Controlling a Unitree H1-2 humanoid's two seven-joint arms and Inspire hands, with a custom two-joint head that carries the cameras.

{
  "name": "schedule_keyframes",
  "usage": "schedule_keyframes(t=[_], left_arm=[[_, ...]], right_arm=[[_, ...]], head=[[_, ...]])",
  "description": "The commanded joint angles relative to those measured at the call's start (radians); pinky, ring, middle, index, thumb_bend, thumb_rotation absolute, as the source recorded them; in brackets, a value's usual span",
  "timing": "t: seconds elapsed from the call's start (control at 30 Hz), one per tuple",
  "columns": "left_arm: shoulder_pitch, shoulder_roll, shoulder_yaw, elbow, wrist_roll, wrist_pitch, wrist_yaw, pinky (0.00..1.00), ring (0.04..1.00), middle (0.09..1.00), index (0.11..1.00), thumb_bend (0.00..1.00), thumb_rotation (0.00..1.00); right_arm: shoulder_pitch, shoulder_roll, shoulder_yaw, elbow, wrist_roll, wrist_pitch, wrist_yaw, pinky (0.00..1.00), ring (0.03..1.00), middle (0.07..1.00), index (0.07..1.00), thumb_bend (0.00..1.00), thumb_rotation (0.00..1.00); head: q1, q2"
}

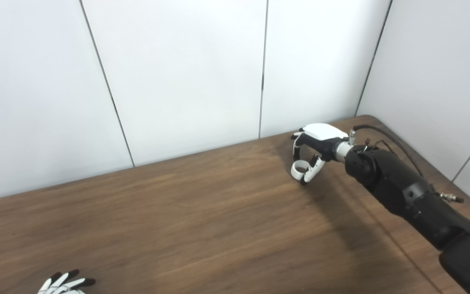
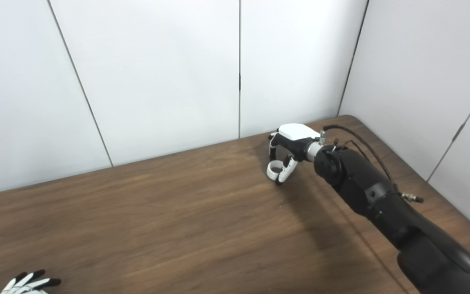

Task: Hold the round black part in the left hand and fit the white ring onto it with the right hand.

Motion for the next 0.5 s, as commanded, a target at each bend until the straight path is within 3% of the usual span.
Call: schedule_keyframes(t=[0.0,0.27,0.47], left_arm=[[-0.033,0.012,0.007,-0.008,0.011,-0.009,0.021,1.00,0.936,0.812,0.480,0.52,0.04],[-0.104,-0.031,-0.026,0.031,-0.056,0.067,-0.033,1.00,0.947,0.829,0.480,0.51,0.04],[-0.178,-0.091,-0.077,0.026,-0.030,0.146,-0.059,1.00,0.943,0.830,0.481,0.51,0.04]], right_arm=[[0.004,-0.015,0.009,-0.030,-0.026,-0.011,0.016,0.94,0.999,0.921,0.478,0.52,0.12],[-0.013,0.001,-0.018,-0.109,0.006,-0.019,0.063,0.95,0.997,0.918,0.478,0.52,0.12],[-0.024,0.029,-0.054,-0.195,0.042,-0.001,0.100,0.92,0.995,0.924,0.477,0.52,0.12]], head=[[0.001,-0.001],[0.054,-0.008],[0.133,0.025]])
